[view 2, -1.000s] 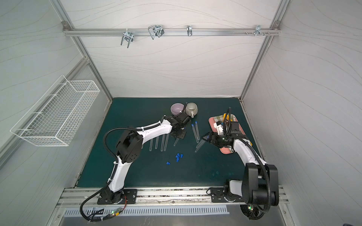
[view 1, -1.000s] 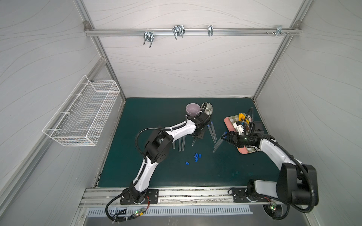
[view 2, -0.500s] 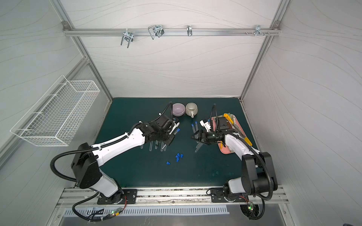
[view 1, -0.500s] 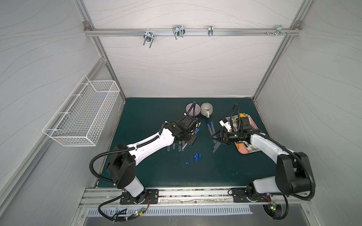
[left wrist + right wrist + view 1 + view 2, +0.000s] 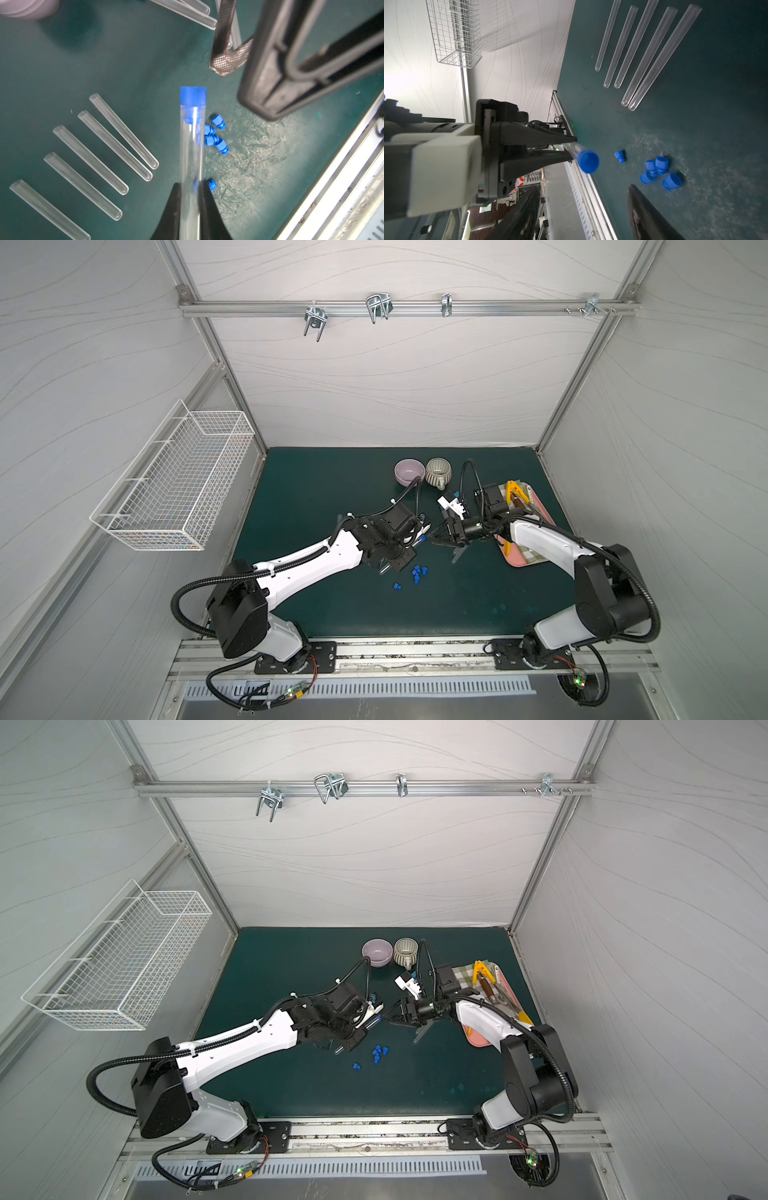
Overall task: Remove stoppers from test tubes
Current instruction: Pick up the test tube at the center of the board, then open the stopper on the test tube.
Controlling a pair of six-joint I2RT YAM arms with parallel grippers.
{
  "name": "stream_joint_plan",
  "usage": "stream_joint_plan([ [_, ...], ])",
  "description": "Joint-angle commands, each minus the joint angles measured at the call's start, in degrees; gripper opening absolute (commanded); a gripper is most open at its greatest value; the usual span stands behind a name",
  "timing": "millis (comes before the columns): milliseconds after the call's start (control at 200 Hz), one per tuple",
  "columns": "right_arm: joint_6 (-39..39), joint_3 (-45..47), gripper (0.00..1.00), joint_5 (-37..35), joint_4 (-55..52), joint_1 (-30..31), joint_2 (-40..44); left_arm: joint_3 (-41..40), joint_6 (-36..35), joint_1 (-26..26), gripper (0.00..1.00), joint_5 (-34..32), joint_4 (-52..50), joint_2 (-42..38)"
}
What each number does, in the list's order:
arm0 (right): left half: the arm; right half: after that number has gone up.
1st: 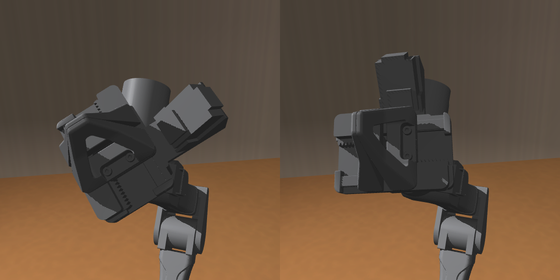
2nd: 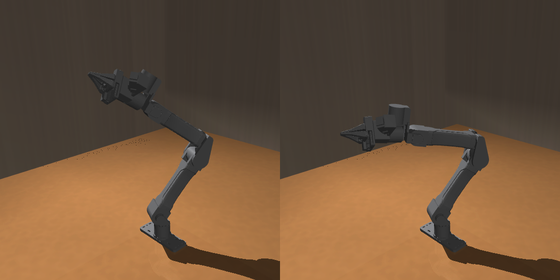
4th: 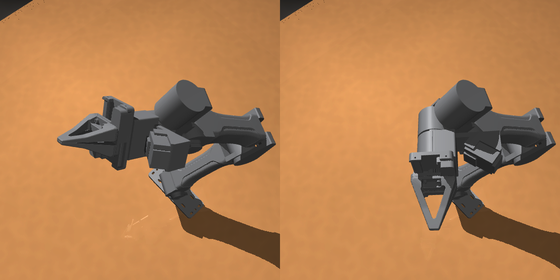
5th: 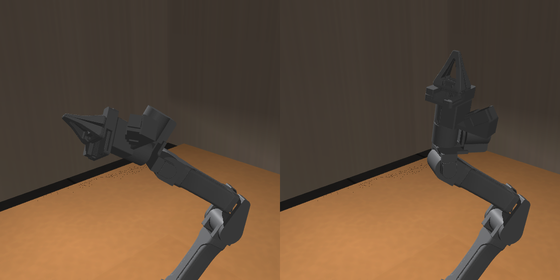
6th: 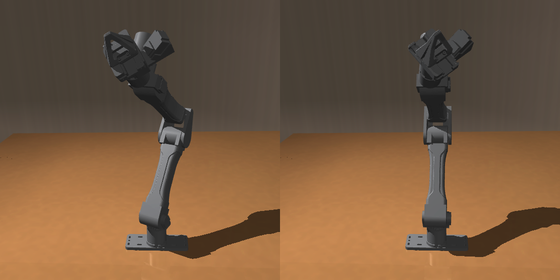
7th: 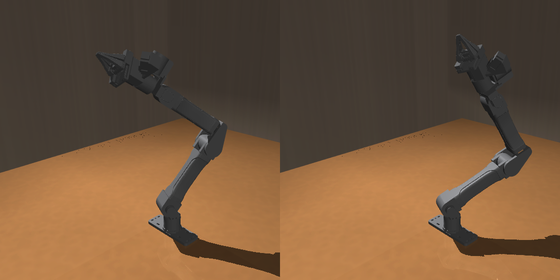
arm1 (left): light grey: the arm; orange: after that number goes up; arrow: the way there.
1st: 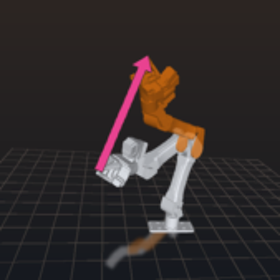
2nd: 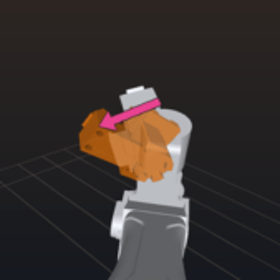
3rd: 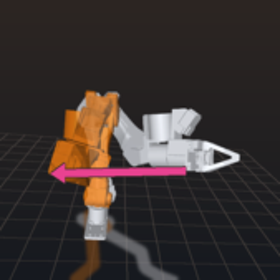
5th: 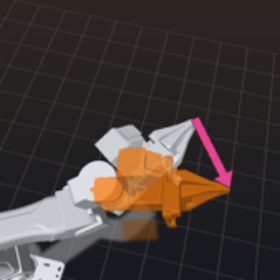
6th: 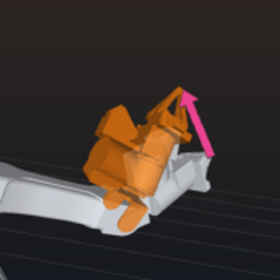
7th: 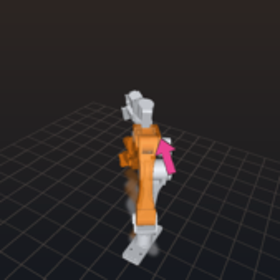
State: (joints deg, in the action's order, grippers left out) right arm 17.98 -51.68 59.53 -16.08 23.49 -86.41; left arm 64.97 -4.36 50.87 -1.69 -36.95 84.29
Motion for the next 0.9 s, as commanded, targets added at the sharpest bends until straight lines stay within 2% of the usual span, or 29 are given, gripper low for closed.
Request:
stream_joint_plan([
  [0, -0.47, -1.25, 0.61, 2.23, 0.79, 0.51, -1.14, 0.18, -1.94, 0.51, 0.02, 0.59, 1.88, -0.97],
  [285, -0.55, -2.01, 0.54, 3.04, 1.42, 1.41, -3.47, -1.07, -2.9, 1.07, 0.02, 3.04, 3.11, -1.93],
  [500, -0.2, -2.63, 0.42, 4.12, 1.99, 1.78, -4.2, -1.42, -3.29, 1.51, 0.02, 3.36, 3.35, -2.2],
  [790, -0.6, -2.37, 0.3, 4.71, 1.79, 2.71, -4.67, -1.49, -3.2, 1.69, 0.02, 3.11, 3.63, -2.03],
  [895, -0.73, -2.29, 0.29, 4.82, 1.61, 2.78, -4.57, -1.59, -3.04, 1.69, 0.02, 2.75, 3.64, -1.95],
])
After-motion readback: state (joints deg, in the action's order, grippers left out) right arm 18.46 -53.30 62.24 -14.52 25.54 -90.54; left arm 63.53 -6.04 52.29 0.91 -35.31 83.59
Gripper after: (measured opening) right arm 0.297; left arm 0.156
